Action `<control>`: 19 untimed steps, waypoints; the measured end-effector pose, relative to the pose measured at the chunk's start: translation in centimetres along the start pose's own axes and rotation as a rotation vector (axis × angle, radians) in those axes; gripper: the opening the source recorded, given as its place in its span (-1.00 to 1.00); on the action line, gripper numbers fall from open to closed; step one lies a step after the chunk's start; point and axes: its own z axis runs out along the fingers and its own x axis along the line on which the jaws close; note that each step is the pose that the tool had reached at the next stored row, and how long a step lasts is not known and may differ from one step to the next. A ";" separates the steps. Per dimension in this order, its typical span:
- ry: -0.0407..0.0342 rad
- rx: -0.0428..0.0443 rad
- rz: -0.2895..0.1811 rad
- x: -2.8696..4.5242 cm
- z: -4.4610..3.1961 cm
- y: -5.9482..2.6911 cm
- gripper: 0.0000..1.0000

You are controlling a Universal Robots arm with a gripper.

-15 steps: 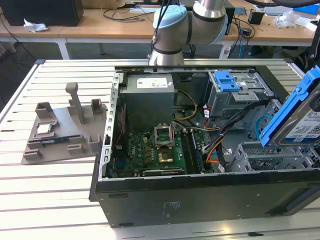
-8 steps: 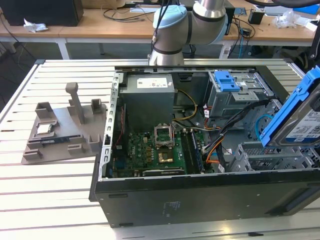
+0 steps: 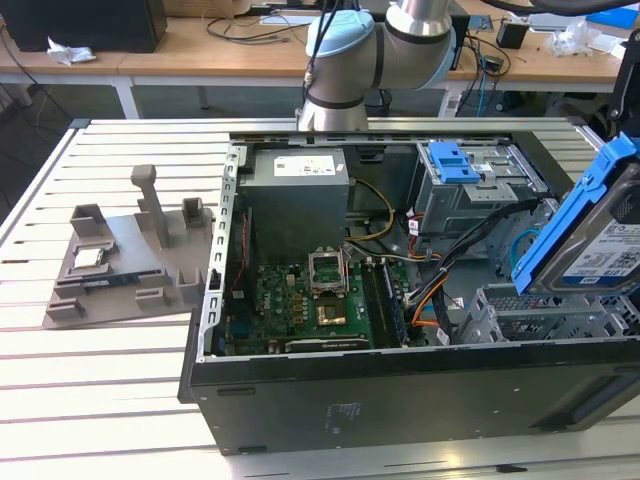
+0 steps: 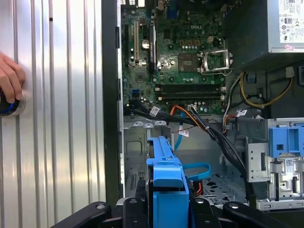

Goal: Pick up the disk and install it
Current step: 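Pick up the disk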

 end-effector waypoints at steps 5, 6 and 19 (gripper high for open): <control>0.0002 0.0000 0.000 0.02 0.68 0.20 -0.26; 0.0001 0.0000 0.000 0.03 0.74 0.21 -0.26; 0.0002 0.0000 0.000 -0.31 1.52 1.04 -0.26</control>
